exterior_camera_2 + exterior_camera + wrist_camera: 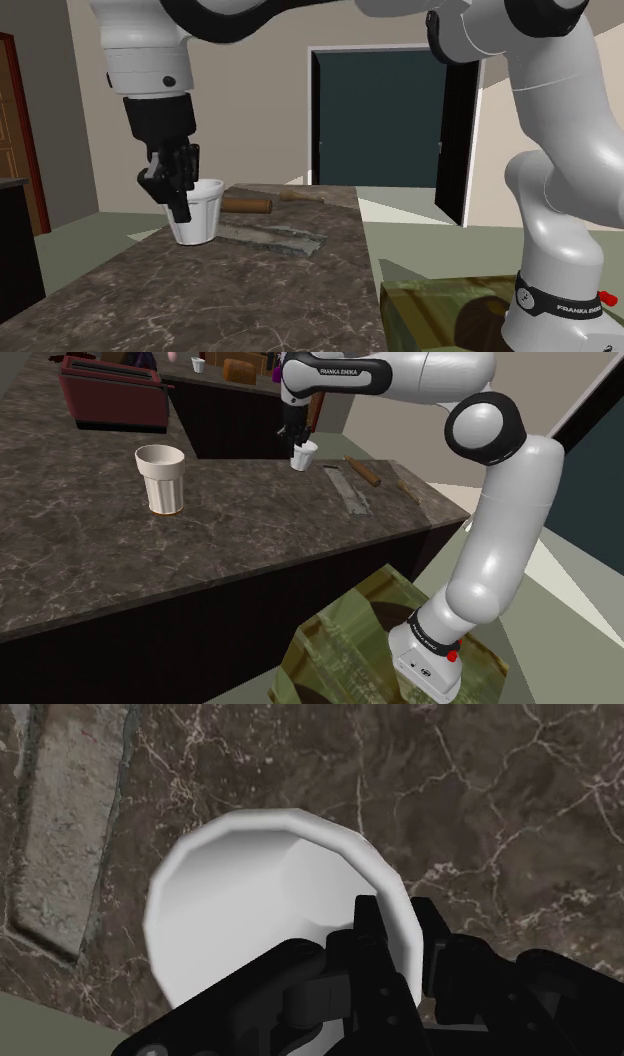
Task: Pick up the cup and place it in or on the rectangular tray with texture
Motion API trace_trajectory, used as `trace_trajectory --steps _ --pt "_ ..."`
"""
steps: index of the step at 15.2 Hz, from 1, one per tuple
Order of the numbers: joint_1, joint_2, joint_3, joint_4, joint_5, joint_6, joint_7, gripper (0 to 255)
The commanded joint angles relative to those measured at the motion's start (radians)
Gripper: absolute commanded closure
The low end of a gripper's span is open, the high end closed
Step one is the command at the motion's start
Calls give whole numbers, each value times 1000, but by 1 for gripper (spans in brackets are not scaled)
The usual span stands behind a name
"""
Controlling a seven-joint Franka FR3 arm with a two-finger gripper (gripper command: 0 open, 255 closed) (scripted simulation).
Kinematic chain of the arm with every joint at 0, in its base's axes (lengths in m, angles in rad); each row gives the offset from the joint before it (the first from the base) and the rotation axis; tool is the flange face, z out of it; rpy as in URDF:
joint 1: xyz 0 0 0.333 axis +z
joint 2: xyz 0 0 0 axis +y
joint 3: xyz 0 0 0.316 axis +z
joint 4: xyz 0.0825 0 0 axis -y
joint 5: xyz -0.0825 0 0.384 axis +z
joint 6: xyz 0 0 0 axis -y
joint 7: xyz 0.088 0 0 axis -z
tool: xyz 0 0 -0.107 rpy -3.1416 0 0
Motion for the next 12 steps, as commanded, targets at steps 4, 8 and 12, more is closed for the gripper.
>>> trace_trajectory --steps 4,8,12 --pt "-79 -63 -31 -82 13 43 -102 255" --pt "-138 -95 -59 -123 20 70 -184 255" --pt "-195 -112 -90 -142 27 91 -269 255"
